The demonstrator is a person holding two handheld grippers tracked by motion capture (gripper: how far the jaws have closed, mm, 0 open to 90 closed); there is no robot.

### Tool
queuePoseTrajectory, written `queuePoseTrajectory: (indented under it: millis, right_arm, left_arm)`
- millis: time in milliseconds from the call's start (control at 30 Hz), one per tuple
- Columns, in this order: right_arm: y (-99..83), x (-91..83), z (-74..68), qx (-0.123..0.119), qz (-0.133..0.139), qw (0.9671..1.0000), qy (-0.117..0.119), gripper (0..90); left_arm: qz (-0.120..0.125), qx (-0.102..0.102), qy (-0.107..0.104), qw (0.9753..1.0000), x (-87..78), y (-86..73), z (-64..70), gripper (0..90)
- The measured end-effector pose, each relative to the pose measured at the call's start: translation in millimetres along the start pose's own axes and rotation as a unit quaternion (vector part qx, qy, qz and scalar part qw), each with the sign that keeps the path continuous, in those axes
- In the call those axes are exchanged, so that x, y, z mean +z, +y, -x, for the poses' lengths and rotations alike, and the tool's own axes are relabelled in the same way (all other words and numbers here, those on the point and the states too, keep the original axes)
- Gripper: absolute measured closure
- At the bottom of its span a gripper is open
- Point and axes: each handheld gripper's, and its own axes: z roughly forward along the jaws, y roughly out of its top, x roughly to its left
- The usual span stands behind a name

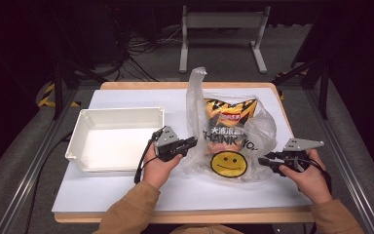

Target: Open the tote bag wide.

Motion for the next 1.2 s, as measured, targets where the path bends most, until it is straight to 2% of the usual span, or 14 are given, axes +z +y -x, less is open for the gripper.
queuePoseTrajectory:
  millis: [100, 167, 200, 300, 400, 533, 667, 867, 1000, 1033, 1200]
  right_arm:
    - [1.7, -6.4, 1.1, 0.004, 0.011, 0.9999, 0.001, 59.2]
    - [4.5, -18.4, 3.0, 0.005, 0.026, 0.9997, 0.000, 57.5]
    - [4.5, -18.4, 3.0, 0.005, 0.026, 0.9997, 0.000, 57.5]
    - [9.1, -37.8, 7.6, 0.006, 0.046, 0.9989, -0.003, 57.5]
    - [12.5, -45.0, 10.1, 0.005, 0.054, 0.9985, -0.007, 57.5]
    - [33.7, -66.4, 16.1, -0.006, 0.083, 0.9963, -0.023, 57.7]
    - [56.7, -76.9, 19.4, -0.009, 0.110, 0.9936, -0.023, 57.2]
    - [75.4, -77.9, 22.3, -0.006, 0.132, 0.9910, -0.022, 53.3]
    - [91.1, -76.5, 25.5, 0.007, 0.150, 0.9886, -0.013, 44.7]
    - [94.2, -75.4, 26.1, 0.009, 0.150, 0.9886, -0.014, 40.6]
    - [111.8, -63.9, 29.9, 0.012, 0.138, 0.9901, -0.018, 38.5]
  left_arm:
    - [-0.005, -0.008, -0.003, 1.0000, -0.9, -1.7, -0.7, 89.7]
    - [-0.009, -0.011, -0.004, 0.9999, -1.5, -2.1, -0.5, 89.7]
    - [-0.009, -0.011, -0.005, 0.9999, -1.7, -2.3, -0.3, 89.7]
    - [-0.012, -0.008, -0.006, 0.9999, -3.3, -1.7, 0.7, 89.8]
    - [-0.014, -0.008, -0.009, 0.9998, -4.5, -1.2, 1.1, 89.8]
    - [-0.015, -0.008, -0.011, 0.9998, -5.5, -0.7, 1.1, 89.7]
    - [-0.018, -0.006, -0.015, 0.9997, -5.9, -0.8, 1.5, 89.7]
    - [-0.026, -0.003, -0.020, 0.9995, -7.8, -0.4, 1.9, 89.8]
    - [-0.027, -0.001, -0.024, 0.9993, -7.8, 0.0, 2.2, 89.8]
    - [-0.026, -0.001, -0.023, 0.9994, -8.0, 0.2, 2.9, 89.8]
    - [-0.028, 0.004, -0.025, 0.9993, -10.0, 1.8, 3.9, 89.8]
